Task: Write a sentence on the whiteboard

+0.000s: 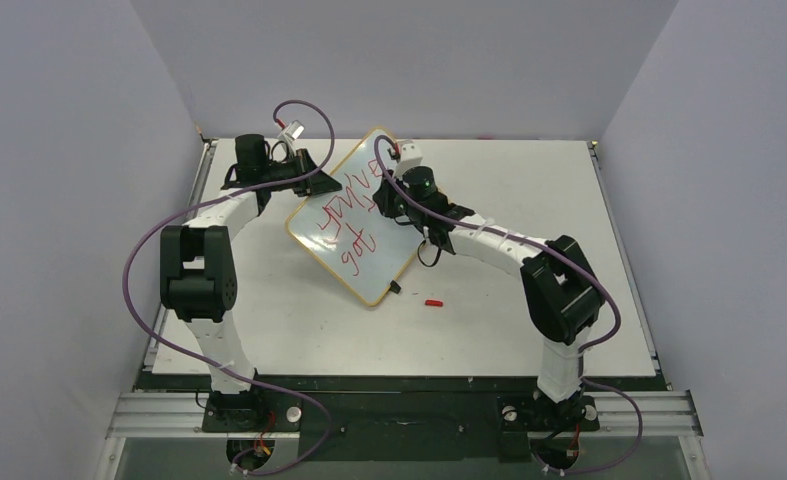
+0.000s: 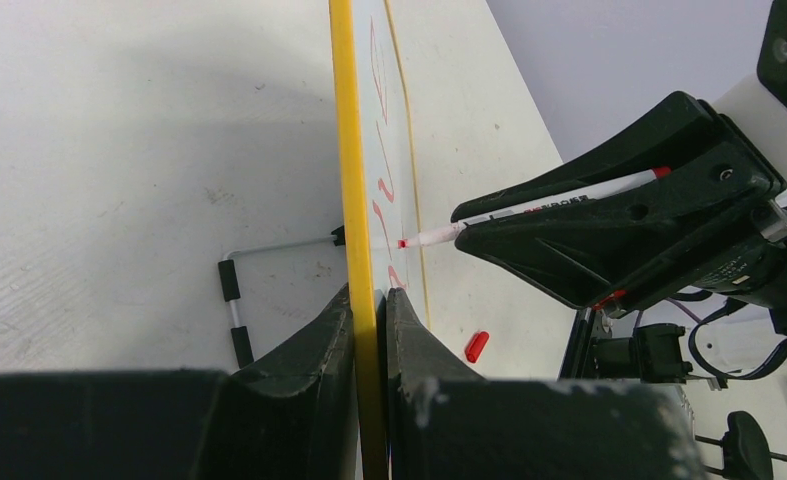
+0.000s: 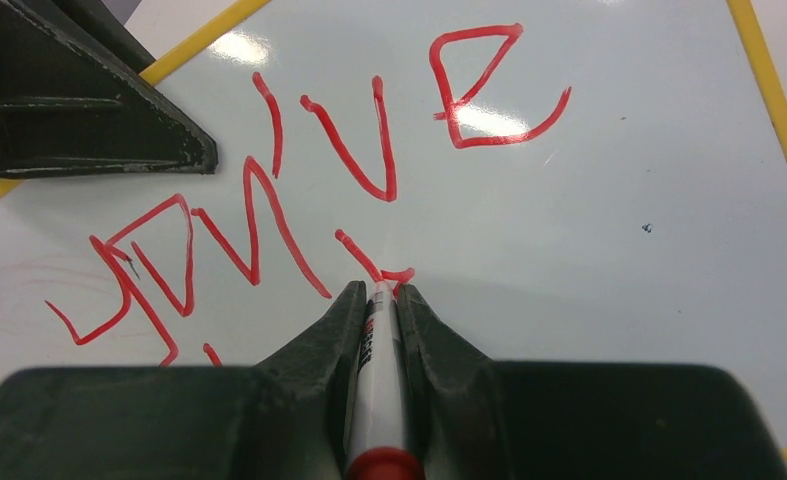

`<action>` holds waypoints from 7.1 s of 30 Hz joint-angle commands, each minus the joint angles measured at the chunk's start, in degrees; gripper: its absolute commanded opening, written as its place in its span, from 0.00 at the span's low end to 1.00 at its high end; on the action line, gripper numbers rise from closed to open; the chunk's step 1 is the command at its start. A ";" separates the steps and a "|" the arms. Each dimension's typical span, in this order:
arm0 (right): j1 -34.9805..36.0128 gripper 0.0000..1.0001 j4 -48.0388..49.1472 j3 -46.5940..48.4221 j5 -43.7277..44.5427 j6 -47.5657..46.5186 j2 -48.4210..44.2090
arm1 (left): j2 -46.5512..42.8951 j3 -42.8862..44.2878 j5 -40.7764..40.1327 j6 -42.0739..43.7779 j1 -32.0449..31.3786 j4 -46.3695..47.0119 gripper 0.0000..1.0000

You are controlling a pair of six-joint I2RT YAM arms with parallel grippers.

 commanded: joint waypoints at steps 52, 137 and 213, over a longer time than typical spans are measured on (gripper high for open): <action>0.32 0.00 -5.88 0.56 5.70 -4.15 -7.09 | 0.16 0.56 2.01 5.51 0.19 10.51 0.00; -0.20 0.00 -6.71 5.13 7.33 -1.99 -0.16 | 0.16 -0.92 3.83 0.85 1.10 16.79 0.00; -2.63 0.00 -10.25 0.03 11.93 -2.57 -9.75 | 0.17 -1.82 4.53 -0.80 1.49 19.39 0.00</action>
